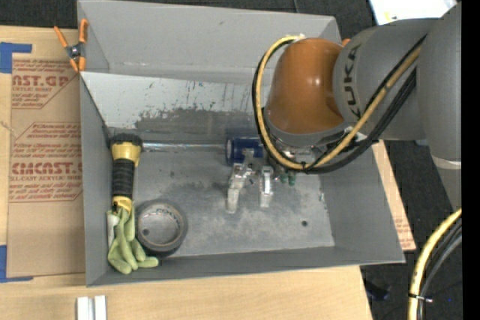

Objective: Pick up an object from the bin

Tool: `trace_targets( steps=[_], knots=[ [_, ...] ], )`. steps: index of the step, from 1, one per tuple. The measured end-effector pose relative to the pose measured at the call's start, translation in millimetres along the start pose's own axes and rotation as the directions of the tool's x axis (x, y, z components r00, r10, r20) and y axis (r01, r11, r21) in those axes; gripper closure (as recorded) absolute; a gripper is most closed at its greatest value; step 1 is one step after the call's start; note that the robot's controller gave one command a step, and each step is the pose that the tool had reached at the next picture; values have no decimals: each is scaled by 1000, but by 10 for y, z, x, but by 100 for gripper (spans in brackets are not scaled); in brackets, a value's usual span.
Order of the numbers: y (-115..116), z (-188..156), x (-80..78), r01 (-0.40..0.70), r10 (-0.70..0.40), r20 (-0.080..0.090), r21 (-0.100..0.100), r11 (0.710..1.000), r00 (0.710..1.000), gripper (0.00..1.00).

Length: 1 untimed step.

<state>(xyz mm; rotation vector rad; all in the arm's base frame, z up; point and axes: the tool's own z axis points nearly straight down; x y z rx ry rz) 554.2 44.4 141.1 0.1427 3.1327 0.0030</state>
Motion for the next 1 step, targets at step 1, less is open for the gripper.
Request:
trace_targets(
  steps=[1],
  knots=[
    [-3, 429, 30, -32, 32, -5, 1, 1000, 999, 0]
  ],
)
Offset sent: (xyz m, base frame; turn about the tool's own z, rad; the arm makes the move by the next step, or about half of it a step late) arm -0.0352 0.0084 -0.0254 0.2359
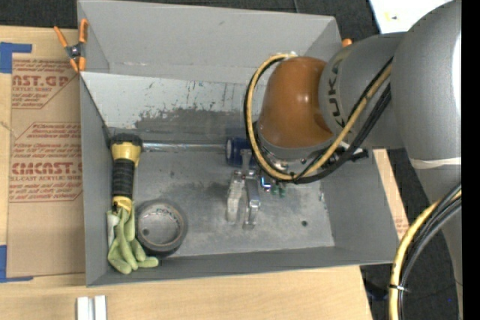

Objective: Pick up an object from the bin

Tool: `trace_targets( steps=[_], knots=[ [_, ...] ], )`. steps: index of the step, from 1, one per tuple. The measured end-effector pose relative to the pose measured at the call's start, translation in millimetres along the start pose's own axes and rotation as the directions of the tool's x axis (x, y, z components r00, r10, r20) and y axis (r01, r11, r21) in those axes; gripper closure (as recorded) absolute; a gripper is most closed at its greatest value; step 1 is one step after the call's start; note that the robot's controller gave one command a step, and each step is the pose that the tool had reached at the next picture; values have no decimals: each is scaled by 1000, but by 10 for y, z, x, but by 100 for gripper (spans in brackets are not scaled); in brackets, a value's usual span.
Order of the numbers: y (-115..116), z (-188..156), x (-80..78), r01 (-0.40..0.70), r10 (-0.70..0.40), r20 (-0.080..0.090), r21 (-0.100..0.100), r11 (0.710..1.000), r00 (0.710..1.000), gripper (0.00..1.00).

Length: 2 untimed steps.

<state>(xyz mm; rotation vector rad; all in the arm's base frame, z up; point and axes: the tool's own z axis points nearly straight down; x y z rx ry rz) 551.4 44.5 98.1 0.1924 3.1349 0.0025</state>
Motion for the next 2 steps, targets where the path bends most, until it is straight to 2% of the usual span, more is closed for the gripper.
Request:
trace_targets(
  steps=[1, 2],
  knots=[
    [42, -157, 314, -202, 202, 2, -1, 979, 979, 0],
    [-111, 306, 284, -99, 99, 2, 0, 995, 995, 0]
  ],
)
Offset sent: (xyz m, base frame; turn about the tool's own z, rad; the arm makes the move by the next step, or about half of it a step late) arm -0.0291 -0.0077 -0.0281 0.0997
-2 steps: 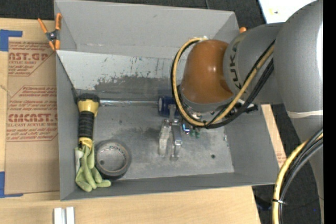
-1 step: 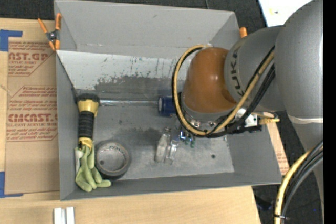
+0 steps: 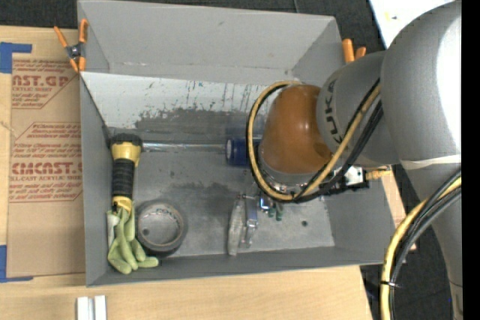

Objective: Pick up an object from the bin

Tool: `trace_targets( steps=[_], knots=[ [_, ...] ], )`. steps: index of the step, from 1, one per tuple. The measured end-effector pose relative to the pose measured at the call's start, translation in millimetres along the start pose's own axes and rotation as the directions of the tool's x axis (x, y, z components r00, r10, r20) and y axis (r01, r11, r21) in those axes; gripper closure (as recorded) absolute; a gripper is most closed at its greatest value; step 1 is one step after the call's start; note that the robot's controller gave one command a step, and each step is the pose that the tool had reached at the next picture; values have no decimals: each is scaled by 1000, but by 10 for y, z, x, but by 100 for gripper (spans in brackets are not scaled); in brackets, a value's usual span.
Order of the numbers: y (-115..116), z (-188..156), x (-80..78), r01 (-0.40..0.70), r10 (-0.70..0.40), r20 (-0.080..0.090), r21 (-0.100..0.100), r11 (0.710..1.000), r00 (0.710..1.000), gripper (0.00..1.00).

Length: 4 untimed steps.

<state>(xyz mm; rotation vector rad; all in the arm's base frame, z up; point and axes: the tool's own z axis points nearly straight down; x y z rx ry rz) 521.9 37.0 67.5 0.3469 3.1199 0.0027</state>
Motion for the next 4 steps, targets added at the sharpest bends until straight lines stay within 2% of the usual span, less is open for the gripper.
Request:
trace_targets(
  steps=[1, 3, 4],
  knots=[
    [-43, -19, 111, -285, 285, 1, -3, 958, 958, 100],
    [-47, -136, 132, -285, 285, -5, 1, 958, 958, 100],
    [-40, -344, 115, -284, 284, 1, -3, 959, 959, 100]
  ],
)
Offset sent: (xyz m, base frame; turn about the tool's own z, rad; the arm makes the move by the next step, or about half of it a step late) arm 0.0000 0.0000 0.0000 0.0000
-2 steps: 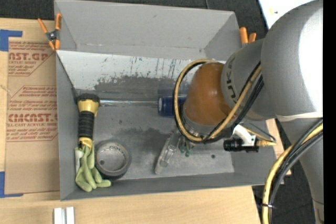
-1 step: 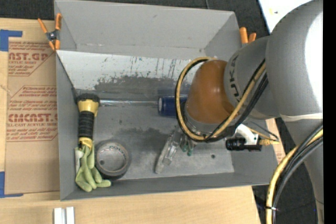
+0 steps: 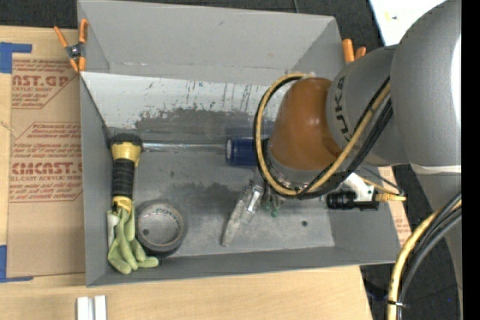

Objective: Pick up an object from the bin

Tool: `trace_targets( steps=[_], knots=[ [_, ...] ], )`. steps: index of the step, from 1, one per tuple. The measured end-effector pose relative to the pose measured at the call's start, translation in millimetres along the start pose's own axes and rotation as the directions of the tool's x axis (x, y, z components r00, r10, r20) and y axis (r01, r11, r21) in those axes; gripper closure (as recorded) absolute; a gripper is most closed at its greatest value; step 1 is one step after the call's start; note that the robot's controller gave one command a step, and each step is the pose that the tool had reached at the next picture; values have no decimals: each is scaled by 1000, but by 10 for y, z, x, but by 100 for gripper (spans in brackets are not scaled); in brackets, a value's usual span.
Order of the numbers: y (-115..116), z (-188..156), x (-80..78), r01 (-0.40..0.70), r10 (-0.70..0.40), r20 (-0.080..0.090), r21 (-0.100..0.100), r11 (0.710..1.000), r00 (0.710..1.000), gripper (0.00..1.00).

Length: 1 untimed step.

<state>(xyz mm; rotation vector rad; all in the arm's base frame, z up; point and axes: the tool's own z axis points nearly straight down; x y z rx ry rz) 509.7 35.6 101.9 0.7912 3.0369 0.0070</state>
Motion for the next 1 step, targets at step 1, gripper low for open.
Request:
trace_targets(
  steps=[1],
  knots=[
    [-12, -327, 23, 0, 0, -9, 6, 1000, 1000, 100]
  ],
)
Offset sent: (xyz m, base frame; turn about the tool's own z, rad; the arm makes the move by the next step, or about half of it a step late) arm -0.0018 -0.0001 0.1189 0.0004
